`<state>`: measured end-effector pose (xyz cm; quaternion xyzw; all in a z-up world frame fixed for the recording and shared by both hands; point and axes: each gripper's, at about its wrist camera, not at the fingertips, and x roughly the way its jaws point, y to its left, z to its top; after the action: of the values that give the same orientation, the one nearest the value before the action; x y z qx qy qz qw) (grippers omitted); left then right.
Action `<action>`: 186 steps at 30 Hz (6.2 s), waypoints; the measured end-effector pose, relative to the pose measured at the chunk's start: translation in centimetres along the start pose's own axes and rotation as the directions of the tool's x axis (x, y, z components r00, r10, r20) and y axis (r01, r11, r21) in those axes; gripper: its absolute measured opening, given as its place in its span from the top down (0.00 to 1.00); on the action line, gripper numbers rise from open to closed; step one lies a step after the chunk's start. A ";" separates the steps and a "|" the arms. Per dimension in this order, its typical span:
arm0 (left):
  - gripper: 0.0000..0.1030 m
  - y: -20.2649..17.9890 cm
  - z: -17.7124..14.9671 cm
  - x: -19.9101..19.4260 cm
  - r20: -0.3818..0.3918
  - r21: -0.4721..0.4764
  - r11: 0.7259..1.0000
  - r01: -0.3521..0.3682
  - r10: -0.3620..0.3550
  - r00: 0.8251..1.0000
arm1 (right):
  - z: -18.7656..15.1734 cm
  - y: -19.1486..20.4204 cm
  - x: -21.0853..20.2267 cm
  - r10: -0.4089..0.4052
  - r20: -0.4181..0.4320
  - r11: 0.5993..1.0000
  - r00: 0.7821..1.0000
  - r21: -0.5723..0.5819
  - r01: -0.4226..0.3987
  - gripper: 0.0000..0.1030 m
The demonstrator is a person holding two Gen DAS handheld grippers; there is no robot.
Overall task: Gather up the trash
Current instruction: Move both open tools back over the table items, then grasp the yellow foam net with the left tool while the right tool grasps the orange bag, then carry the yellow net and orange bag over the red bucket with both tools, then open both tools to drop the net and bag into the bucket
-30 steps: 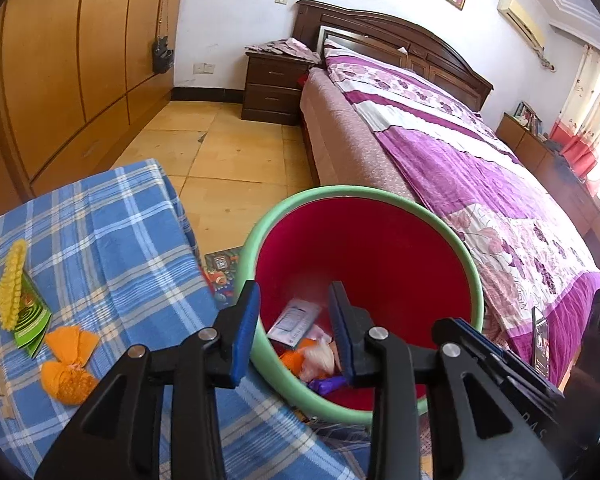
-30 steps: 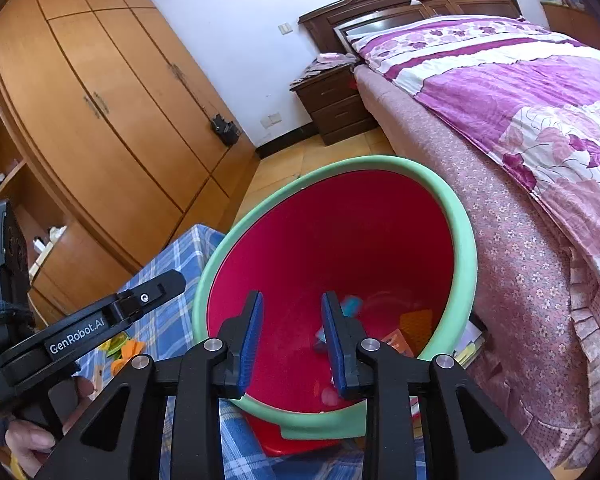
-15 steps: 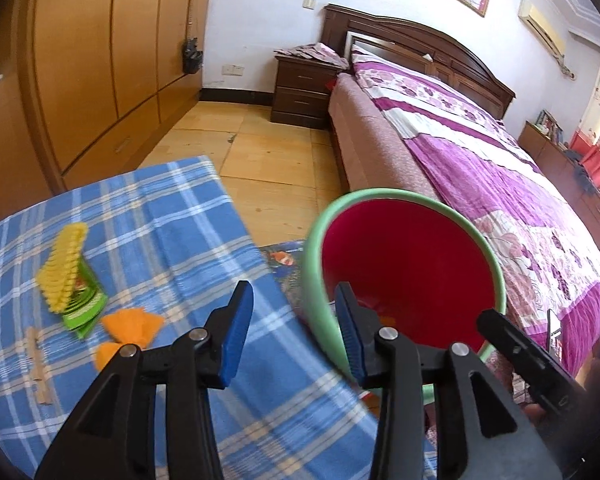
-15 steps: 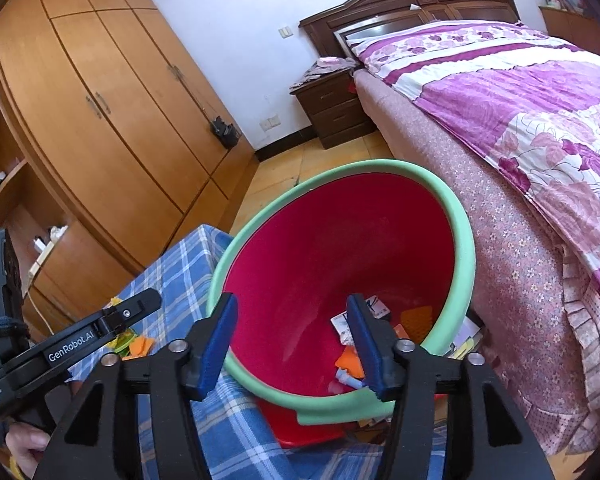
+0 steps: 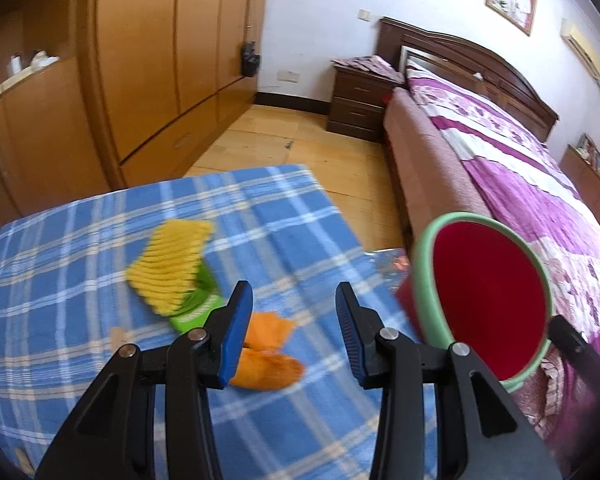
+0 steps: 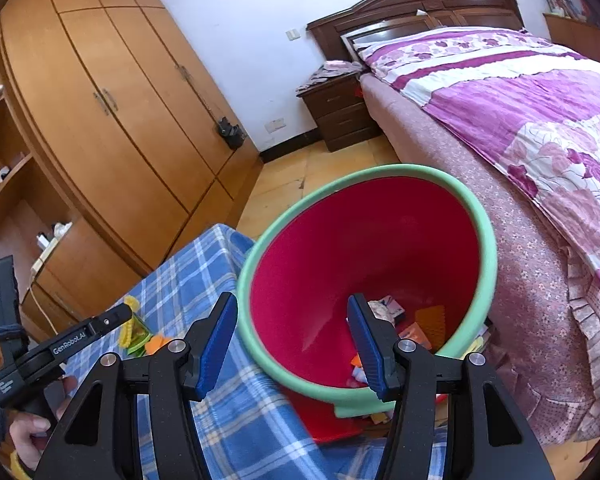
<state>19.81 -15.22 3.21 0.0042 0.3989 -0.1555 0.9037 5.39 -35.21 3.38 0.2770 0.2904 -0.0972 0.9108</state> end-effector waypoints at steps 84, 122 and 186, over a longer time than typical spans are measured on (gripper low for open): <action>0.90 15.5 -6.2 -3.8 0.054 -0.351 0.936 0.013 0.006 0.999 | -8.5 17.5 13.1 0.103 -0.378 0.915 0.920 -0.326 -0.236 0.70; 0.90 0.1 -3.6 -7.5 0.071 -0.091 0.957 0.277 -0.271 0.960 | -2.1 8.1 -3.3 0.151 -0.024 0.969 0.988 -0.195 -0.153 0.71; 0.73 -8.2 -3.2 -0.6 -0.097 0.038 0.971 0.238 -0.234 0.968 | -0.3 -3.2 -0.4 -0.002 -0.022 0.998 1.000 0.063 0.003 0.44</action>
<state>14.84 -22.40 2.43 -0.0141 0.4336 -0.2712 0.8592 3.82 -37.73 2.01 0.3061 0.2973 -0.1043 0.8984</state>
